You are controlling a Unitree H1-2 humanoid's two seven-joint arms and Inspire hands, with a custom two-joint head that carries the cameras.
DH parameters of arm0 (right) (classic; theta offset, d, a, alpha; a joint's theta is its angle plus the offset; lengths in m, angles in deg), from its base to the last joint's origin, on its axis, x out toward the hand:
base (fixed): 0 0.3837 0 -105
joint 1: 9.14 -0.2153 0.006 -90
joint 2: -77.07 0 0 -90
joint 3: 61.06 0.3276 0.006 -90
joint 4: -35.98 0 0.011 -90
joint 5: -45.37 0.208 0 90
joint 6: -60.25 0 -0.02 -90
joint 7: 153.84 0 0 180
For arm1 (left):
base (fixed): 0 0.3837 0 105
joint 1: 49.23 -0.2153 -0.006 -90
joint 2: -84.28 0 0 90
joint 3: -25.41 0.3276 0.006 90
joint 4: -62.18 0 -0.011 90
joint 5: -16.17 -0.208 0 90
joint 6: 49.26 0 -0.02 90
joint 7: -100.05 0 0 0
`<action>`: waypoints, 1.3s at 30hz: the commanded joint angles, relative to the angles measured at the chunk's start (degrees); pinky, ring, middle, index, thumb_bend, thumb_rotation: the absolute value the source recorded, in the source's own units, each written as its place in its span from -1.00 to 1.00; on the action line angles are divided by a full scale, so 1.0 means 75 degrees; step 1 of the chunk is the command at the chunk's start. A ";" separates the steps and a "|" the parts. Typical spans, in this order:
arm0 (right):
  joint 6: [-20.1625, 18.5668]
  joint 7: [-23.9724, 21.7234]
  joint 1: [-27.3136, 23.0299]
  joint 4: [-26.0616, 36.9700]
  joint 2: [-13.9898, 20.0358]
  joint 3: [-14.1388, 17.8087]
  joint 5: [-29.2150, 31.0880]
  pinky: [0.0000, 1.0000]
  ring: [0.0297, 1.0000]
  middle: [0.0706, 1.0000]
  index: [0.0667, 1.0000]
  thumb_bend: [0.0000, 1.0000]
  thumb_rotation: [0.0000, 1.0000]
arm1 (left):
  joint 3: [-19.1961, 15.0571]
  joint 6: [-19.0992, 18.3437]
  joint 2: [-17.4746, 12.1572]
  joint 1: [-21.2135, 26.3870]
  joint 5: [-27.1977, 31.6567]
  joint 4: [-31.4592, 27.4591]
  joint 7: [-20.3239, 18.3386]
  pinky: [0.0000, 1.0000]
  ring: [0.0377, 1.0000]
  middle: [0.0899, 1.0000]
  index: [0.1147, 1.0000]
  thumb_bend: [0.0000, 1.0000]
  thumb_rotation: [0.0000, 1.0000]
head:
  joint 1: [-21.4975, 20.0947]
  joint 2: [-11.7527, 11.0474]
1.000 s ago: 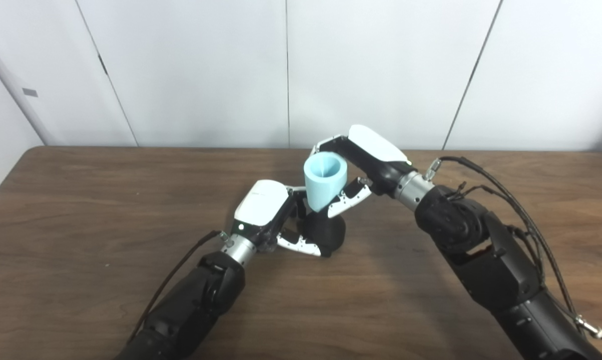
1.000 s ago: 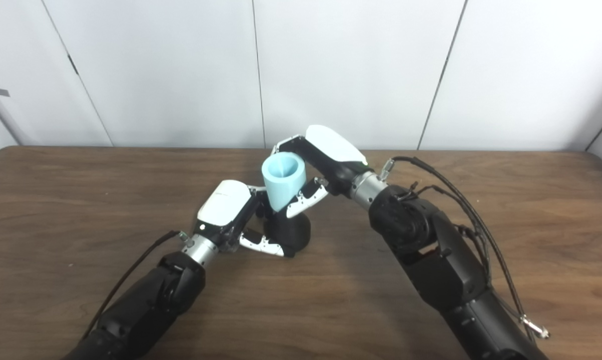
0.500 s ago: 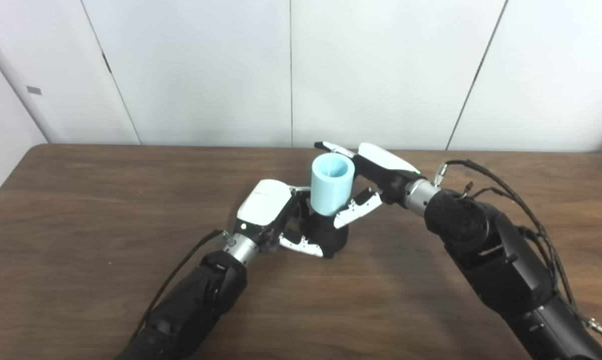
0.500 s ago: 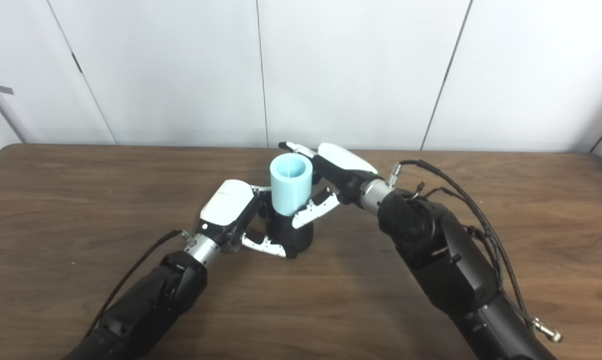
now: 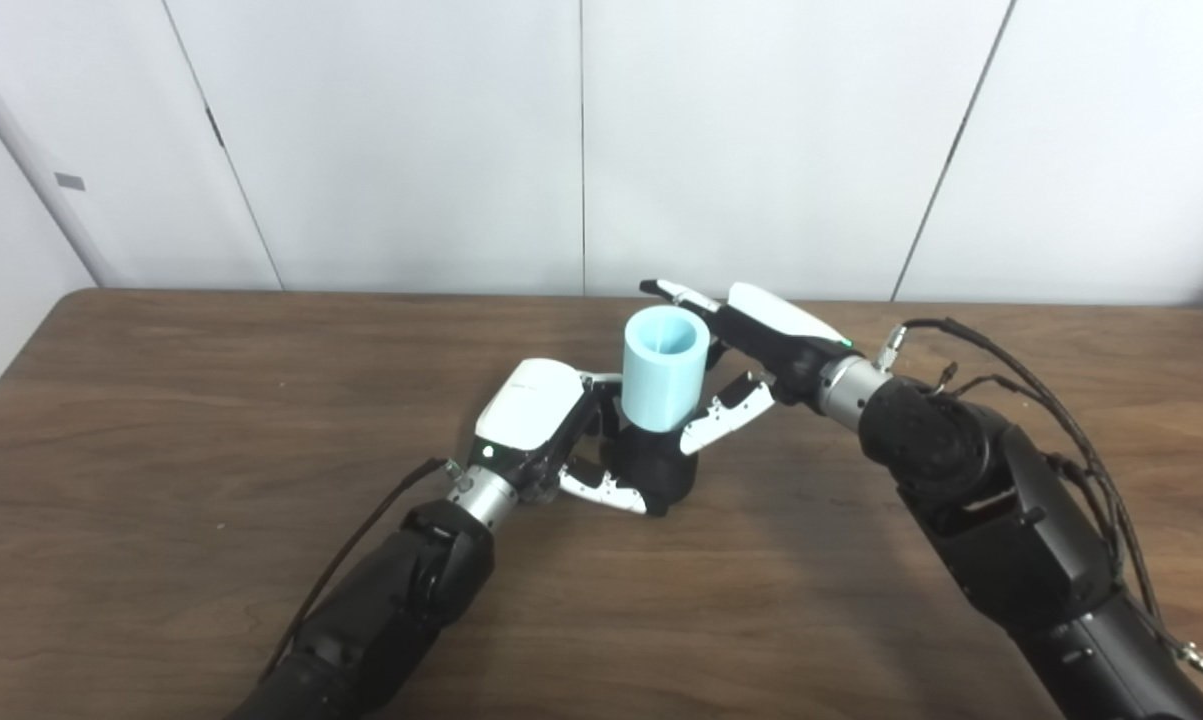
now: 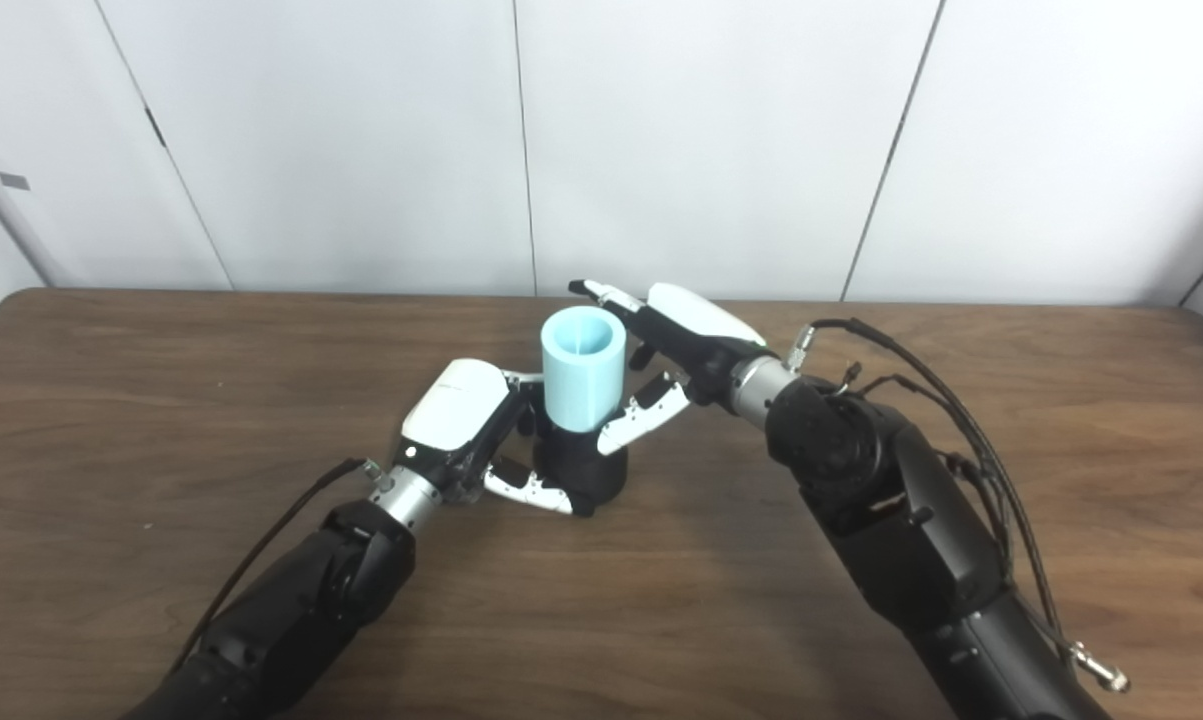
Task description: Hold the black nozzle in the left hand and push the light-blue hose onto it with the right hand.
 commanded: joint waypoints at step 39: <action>0.3439 -0.0587 -0.0125 0.1510 0.1587 0.0353 0.0454 1.00 1.00 1.00 1.00 0.79 0.98 | 0.0361 0.0268 0.0128 -0.0657 -0.0126 0.0998 -0.0329 -0.40 -0.22 -0.25 -0.12 0.05 -1.00 | -0.0013 -0.0066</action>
